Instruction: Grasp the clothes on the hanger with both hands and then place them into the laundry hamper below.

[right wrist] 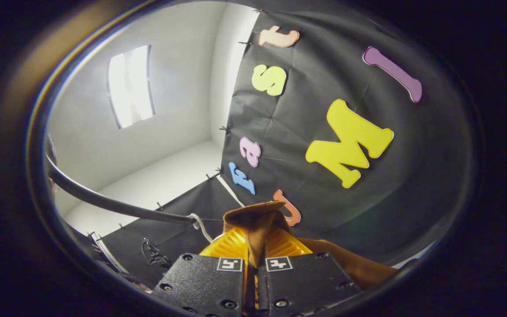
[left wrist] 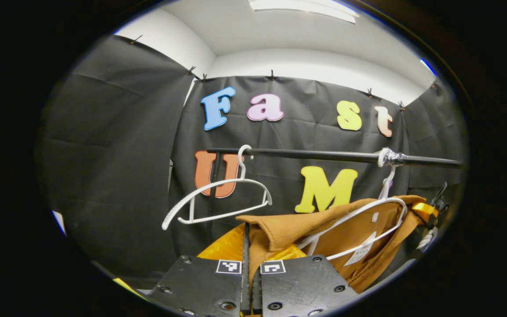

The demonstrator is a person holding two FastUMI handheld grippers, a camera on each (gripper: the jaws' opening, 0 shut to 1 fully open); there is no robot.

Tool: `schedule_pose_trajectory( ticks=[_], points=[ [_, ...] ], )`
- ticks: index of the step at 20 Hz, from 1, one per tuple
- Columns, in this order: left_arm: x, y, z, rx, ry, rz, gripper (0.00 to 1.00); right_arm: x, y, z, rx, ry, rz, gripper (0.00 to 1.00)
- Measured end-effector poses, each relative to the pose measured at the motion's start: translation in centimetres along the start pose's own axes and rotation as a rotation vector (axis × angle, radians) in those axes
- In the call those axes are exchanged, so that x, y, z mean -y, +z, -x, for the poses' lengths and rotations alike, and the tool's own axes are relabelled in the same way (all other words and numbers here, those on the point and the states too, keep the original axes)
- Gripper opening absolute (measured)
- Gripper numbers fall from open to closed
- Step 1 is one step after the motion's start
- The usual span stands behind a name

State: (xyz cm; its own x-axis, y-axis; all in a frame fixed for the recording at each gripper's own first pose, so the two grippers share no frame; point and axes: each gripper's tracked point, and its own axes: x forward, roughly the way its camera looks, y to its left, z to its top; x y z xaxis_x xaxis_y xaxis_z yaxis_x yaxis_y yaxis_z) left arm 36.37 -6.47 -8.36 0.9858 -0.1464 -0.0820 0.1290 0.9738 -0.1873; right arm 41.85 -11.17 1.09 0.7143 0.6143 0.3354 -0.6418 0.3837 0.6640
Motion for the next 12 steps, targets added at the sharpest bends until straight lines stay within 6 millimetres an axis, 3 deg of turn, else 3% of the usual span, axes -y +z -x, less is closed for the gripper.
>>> schedule_pose_trajectory(
  ticks=[3, 12],
  points=[
    [0.3, -0.5, -0.1, -0.026, -0.008, -0.023, 0.02, 0.7, 0.7, 0.0, 0.01, -0.036, 0.052, 0.05],
    [2.4, 1.4, -1.5, -0.003, -0.072, -0.074, 0.01, 2.0, 2.7, -0.3, 0.045, -0.06, 0.042, 0.06]
  ],
)
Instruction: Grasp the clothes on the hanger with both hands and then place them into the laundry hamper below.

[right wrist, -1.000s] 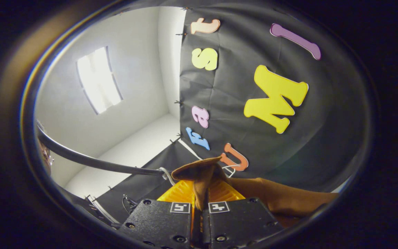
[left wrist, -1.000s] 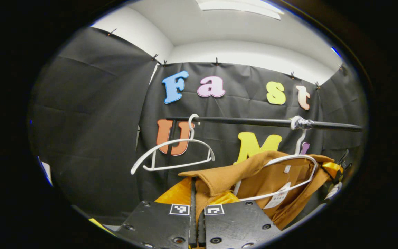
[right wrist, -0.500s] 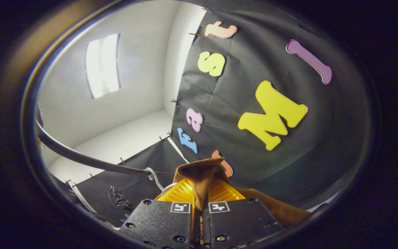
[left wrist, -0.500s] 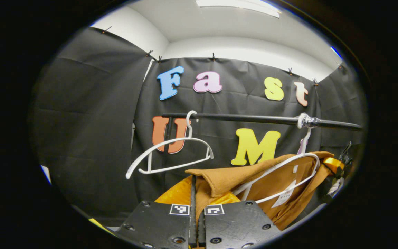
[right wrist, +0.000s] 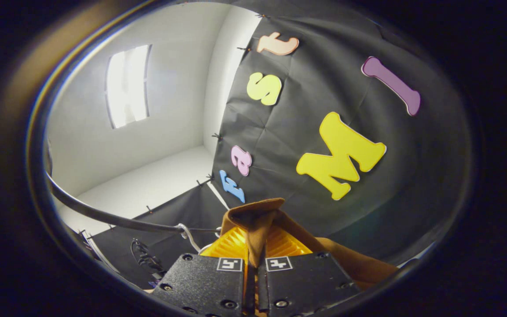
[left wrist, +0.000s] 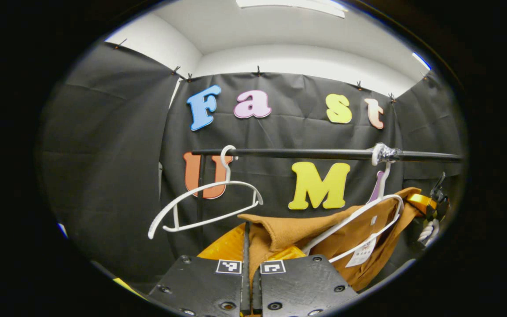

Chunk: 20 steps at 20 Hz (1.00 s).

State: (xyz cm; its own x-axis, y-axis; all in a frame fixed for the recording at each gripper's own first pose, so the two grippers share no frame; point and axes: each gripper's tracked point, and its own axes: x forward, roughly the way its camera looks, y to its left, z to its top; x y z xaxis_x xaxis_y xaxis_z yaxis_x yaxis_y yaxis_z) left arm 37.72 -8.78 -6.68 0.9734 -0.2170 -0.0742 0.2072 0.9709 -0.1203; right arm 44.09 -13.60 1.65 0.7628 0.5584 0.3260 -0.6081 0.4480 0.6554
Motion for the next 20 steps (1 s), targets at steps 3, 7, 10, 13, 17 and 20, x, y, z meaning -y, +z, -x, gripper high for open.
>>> schedule_pose_trajectory(
  ticks=[3, 7, 10, 13, 17, 20],
  points=[
    [0.5, -1.3, -0.3, -0.046, -0.032, 0.039, 0.01, 1.6, 0.0, 0.0, -0.007, -0.075, 0.048, 0.06],
    [0.2, -2.3, -0.5, -0.067, -0.043, 0.053, 0.06, 3.8, -1.3, 0.2, -0.056, -0.193, 0.188, 0.06],
    [0.0, -3.4, -0.1, -0.085, -0.047, 0.107, 0.07, 3.9, -2.0, 0.7, -0.08, -0.209, 0.195, 0.06],
    [0.0, -3.6, -0.1, -0.062, -0.055, 0.134, 0.0, 4.2, -2.2, 0.9, -0.071, -0.204, 0.183, 0.06],
    [0.5, -3.8, -0.1, -0.071, -0.097, 0.243, 0.06, 5.0, -3.4, 1.0, -0.089, -0.191, 0.044, 0.06],
    [0.0, -6.2, -0.2, -0.121, -0.081, 0.189, 0.07, 7.1, -5.7, 1.6, -0.14, -0.264, 0.085, 0.06]
  ],
)
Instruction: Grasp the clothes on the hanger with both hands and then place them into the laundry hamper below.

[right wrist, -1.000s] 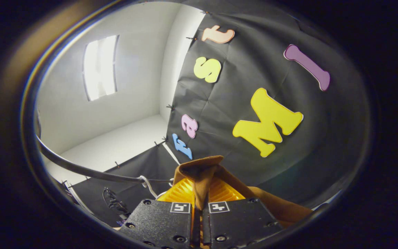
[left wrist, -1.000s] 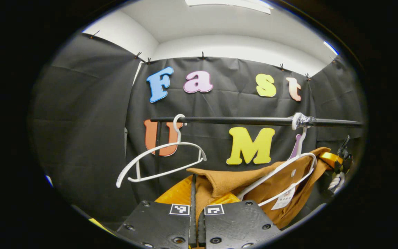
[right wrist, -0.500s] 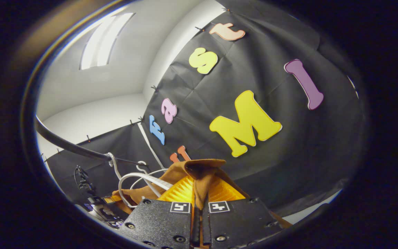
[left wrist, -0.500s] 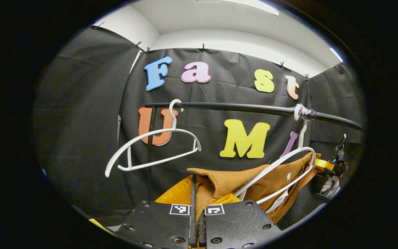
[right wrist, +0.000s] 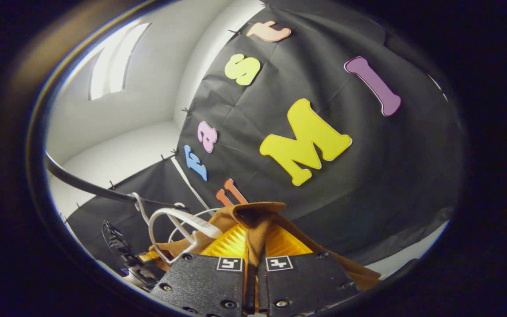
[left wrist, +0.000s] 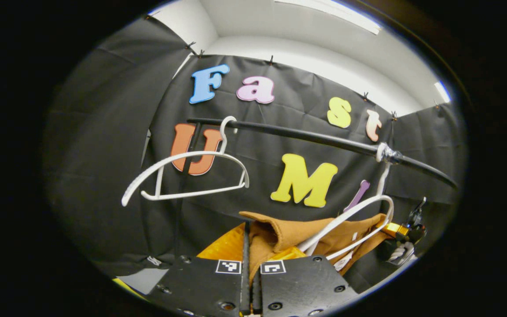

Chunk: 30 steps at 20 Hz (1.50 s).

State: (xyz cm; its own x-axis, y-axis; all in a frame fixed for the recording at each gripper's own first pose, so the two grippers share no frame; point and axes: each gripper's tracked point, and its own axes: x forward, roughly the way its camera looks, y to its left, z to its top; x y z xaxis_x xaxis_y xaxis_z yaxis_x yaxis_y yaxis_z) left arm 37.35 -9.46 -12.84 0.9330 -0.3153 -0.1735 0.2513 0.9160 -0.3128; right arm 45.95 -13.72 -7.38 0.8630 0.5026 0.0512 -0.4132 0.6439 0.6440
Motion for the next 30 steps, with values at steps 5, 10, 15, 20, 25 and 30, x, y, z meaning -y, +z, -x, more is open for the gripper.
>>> schedule_pose_trajectory(
  ticks=[5, 10, 15, 20, 25, 30],
  points=[
    [-2.5, -3.3, 1.0, -0.045, 0.05, 0.064, 0.07, 0.9, -3.7, 0.5, -0.068, -0.018, -0.023, 0.06],
    [-3.6, -6.1, 3.2, -0.113, 0.119, -0.004, 0.02, -0.2, -5.7, 1.6, -0.114, -0.024, 0.016, 0.06],
    [-0.7, -7.0, 6.6, -0.13, 0.108, -0.106, 0.02, -2.8, -7.5, 4.2, -0.142, -0.008, 0.066, 0.06],
    [4.0, -6.2, 7.9, -0.13, 0.033, -0.123, 0.02, -8.3, -10.2, 5.0, -0.183, 0.049, 0.152, 0.06],
    [9.4, -5.4, 7.9, -0.15, -0.083, -0.141, 0.02, -14.6, -13.5, 4.9, -0.238, 0.13, 0.236, 0.06],
    [12.5, -6.3, 8.9, -0.195, -0.139, -0.142, 0.02, -20.2, -16.9, 6.0, -0.287, 0.19, 0.27, 0.06]
  ],
)
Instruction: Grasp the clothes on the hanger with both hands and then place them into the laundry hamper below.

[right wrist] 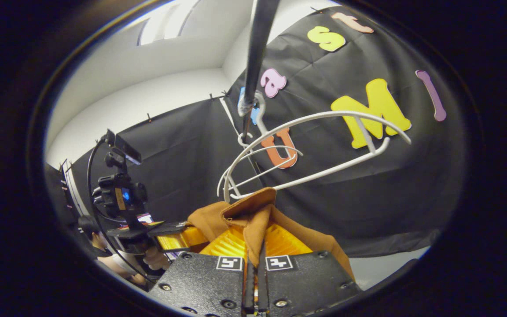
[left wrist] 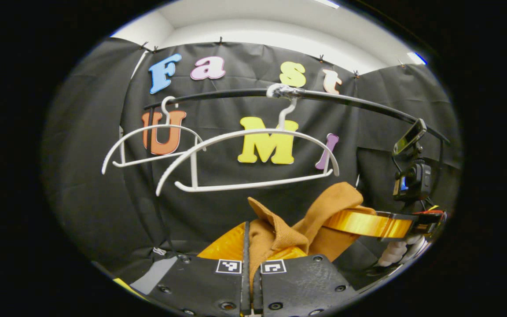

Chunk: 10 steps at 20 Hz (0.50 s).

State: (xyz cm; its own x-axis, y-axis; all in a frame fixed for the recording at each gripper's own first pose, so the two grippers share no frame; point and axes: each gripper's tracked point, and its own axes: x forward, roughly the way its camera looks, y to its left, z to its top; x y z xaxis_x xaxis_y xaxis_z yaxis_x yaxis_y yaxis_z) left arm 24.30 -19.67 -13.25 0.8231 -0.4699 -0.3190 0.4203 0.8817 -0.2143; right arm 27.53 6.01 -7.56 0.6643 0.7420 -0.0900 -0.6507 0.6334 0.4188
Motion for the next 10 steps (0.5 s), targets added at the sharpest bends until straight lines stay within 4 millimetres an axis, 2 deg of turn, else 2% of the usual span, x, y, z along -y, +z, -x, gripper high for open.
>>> schedule_pose_trajectory(
  ticks=[1, 2, 4, 5, 6, 7, 10],
  points=[
    [0.4, -0.4, 0.3, -0.002, -0.01, 0.013, 0.02, -0.7, -0.6, -0.1, -0.009, 0.009, -0.004, 0.06],
    [0.7, -0.9, 0.8, -0.002, -0.016, 0.018, 0.07, -1.4, -1.7, 0.1, -0.019, 0.012, -0.006, 0.06],
    [0.8, -2.7, 0.9, -0.023, -0.023, 0.03, 0.07, -1.3, -3.7, 0.4, -0.04, -0.012, -0.003, 0.06],
    [0.8, -3.8, 0.7, -0.039, -0.028, 0.044, 0.02, -0.7, -4.8, 0.5, -0.057, -0.027, -0.015, 0.06],
    [0.7, -5.0, 0.3, -0.058, -0.035, 0.057, 0.07, 0.0, -6.0, 0.3, -0.079, -0.045, -0.033, 0.06],
    [0.7, -6.5, 0.0, -0.078, -0.035, 0.06, 0.07, 0.8, -7.4, 0.3, -0.099, -0.064, -0.044, 0.06],
    [0.9, -12.5, -0.7, -0.155, -0.043, 0.056, 0.07, 3.3, -12.3, 0.5, -0.185, -0.142, -0.09, 0.06]
  ],
)
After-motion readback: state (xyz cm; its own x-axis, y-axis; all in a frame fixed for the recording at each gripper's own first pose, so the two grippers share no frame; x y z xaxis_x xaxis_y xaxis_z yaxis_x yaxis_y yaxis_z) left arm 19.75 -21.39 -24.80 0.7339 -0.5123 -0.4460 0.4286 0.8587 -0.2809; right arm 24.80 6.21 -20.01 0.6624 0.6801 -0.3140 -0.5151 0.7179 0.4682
